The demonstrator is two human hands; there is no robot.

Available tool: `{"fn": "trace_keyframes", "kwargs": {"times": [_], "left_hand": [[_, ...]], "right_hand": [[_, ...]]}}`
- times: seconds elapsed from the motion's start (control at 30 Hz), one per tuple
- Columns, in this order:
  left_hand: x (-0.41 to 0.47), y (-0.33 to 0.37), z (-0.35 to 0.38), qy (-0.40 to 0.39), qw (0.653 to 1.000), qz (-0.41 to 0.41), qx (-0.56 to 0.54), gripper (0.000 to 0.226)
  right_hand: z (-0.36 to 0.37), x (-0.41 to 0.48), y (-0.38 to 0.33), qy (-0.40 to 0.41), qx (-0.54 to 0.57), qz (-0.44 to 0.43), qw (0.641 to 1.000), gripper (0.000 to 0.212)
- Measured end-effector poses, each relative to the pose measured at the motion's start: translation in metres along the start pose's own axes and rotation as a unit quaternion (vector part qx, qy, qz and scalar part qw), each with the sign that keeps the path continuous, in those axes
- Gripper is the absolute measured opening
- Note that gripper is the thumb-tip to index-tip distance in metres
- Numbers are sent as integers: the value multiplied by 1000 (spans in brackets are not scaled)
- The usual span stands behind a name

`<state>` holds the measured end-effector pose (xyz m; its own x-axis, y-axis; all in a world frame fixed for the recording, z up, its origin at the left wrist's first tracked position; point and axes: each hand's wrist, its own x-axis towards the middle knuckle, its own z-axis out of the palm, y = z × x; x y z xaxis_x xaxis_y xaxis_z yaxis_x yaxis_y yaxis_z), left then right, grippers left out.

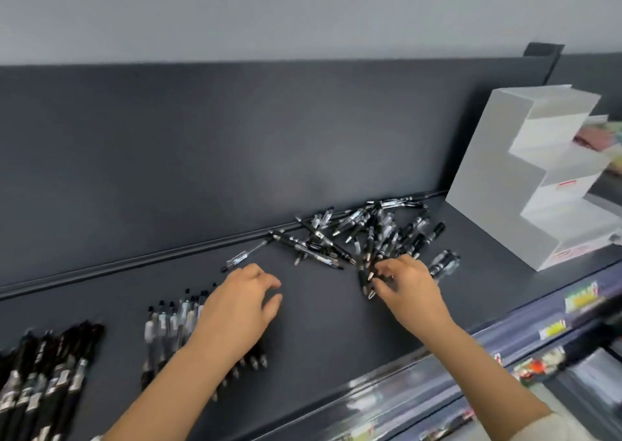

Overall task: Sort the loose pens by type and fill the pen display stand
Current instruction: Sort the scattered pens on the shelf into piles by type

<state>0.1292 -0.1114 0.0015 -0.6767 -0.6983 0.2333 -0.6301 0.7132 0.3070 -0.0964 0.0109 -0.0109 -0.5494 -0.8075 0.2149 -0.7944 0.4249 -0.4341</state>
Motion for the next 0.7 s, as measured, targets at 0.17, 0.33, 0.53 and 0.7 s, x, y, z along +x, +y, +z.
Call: {"fn": "trace_keyframes", "kwargs": {"times": [0.17, 0.33, 0.53, 0.7], "left_hand": [[26, 49, 31, -39, 997, 39, -45, 32], [47, 90, 56, -60, 995, 39, -72, 33], [62, 107, 76, -75, 994, -40, -69, 34], [68, 108, 76, -80, 989, -99, -79, 39]], "right_hand": [[-25, 2, 52, 17, -8, 49, 999, 25], [-29, 5, 74, 9, 10, 49, 999, 26], [-21, 14, 62, -24, 8, -63, 998, 30], [-7, 19, 51, -88, -48, -167, 981, 39]]}}
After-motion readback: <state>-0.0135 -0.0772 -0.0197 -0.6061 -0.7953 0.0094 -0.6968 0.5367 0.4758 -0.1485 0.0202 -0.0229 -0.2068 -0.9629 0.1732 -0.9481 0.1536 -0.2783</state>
